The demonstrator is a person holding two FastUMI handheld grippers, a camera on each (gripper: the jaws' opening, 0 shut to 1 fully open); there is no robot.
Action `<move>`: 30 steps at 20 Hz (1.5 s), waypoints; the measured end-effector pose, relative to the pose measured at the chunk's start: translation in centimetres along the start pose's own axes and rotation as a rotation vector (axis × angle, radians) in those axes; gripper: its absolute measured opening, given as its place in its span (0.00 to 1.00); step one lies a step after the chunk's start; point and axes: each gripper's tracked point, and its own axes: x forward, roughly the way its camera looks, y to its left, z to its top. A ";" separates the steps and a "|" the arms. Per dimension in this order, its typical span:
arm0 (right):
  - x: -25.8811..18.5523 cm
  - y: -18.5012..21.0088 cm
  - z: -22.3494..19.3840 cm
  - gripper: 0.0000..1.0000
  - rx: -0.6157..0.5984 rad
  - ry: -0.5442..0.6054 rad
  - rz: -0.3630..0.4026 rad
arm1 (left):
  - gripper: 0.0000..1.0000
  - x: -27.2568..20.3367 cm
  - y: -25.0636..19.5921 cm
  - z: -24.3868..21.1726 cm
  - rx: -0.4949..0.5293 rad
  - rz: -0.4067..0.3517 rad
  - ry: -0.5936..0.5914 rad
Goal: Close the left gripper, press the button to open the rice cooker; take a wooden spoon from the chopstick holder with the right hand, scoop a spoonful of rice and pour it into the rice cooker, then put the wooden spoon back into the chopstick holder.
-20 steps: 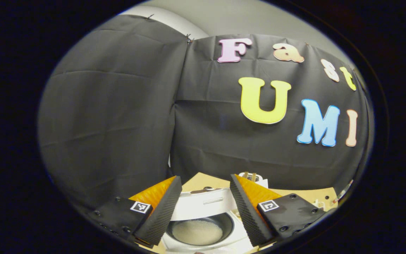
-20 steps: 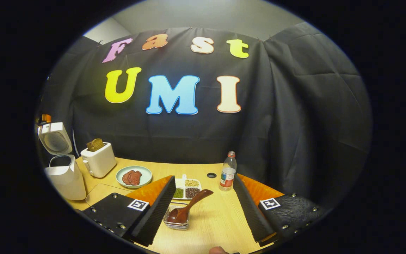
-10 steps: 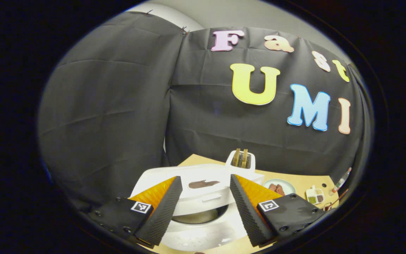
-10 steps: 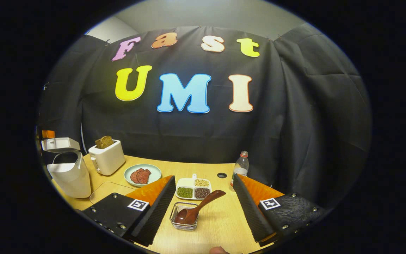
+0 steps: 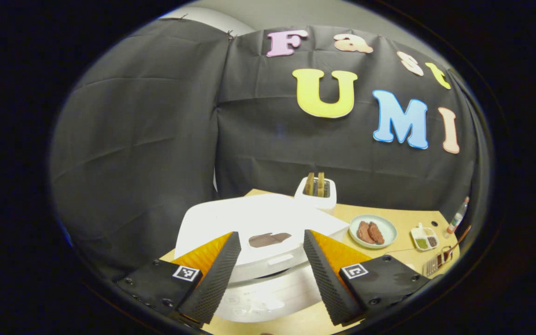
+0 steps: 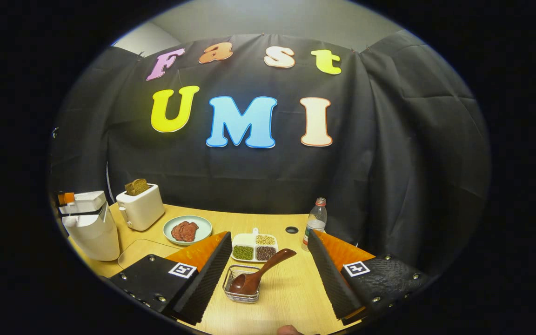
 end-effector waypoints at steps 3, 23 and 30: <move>0.0 0.4 -0.2 0.99 -0.010 0.004 0.005 | 0.95 0.9 -0.1 -2.9 0.003 -0.012 0.079; -4.2 5.9 7.9 0.99 0.047 -0.194 0.080 | 0.98 -9.8 -10.0 10.4 0.128 -0.157 -0.371; -7.2 5.1 10.4 0.99 0.012 -0.303 0.047 | 0.98 -15.0 -13.9 10.4 0.115 -0.254 -0.431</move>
